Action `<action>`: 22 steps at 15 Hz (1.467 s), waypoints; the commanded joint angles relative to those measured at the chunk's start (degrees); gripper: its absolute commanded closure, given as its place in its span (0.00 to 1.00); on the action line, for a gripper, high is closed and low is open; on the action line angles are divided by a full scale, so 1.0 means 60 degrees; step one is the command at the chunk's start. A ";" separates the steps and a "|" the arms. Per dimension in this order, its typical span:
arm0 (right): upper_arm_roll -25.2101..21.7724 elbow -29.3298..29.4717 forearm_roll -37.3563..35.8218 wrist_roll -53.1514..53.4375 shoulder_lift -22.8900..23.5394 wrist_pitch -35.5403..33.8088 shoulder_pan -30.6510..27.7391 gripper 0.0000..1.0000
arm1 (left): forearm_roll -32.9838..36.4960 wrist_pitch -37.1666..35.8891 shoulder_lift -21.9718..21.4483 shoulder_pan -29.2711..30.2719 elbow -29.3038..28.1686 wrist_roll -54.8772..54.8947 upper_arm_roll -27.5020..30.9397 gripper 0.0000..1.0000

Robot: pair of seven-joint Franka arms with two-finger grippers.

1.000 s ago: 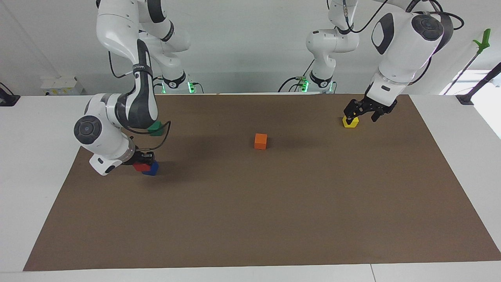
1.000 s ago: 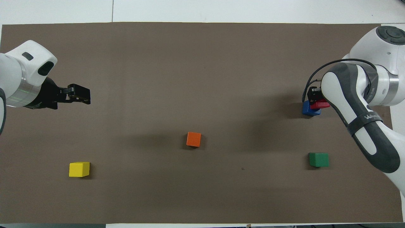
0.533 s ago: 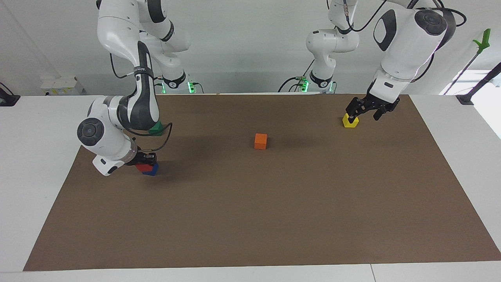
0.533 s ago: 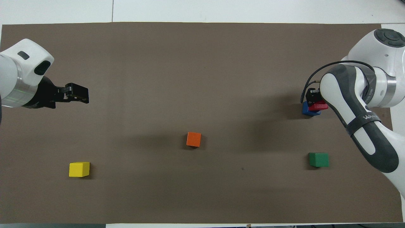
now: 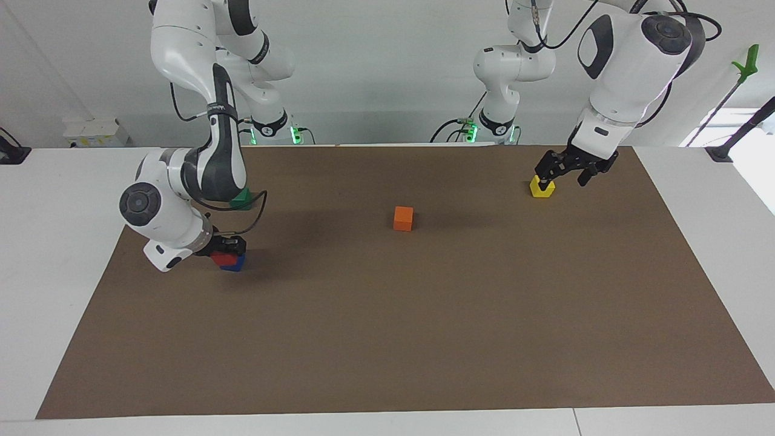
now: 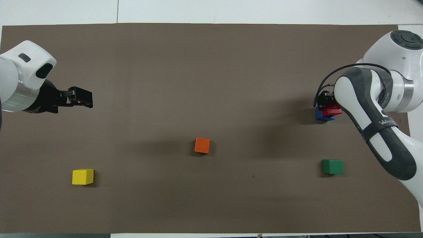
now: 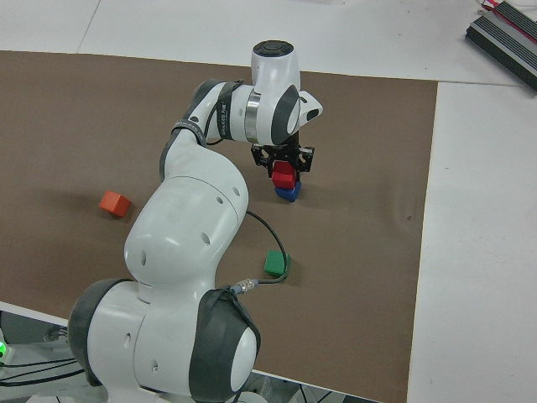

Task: Transfer red block to right arm and stack on blue block
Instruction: 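Lower the red cube onto the blue cube with the right gripper, then open the right gripper and lift it away from the stack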

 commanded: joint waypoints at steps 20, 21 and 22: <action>-0.0035 0.0967 0.0039 -0.1409 -0.3941 -0.2631 -0.0301 0.00 | 0.0180 -0.0186 -0.0041 0.0005 0.0121 0.0039 0.0019 0.00; -0.0049 0.0909 0.0024 -0.1394 -0.4072 -0.2778 -0.0301 0.00 | 0.0180 -0.0186 -0.0041 0.0005 0.0121 0.0025 0.0019 0.00; -0.0050 0.0807 -0.0019 -0.1408 -0.4175 -0.2924 -0.0316 0.00 | 0.0180 -0.0186 -0.0041 0.0005 0.0121 0.0039 0.0019 0.00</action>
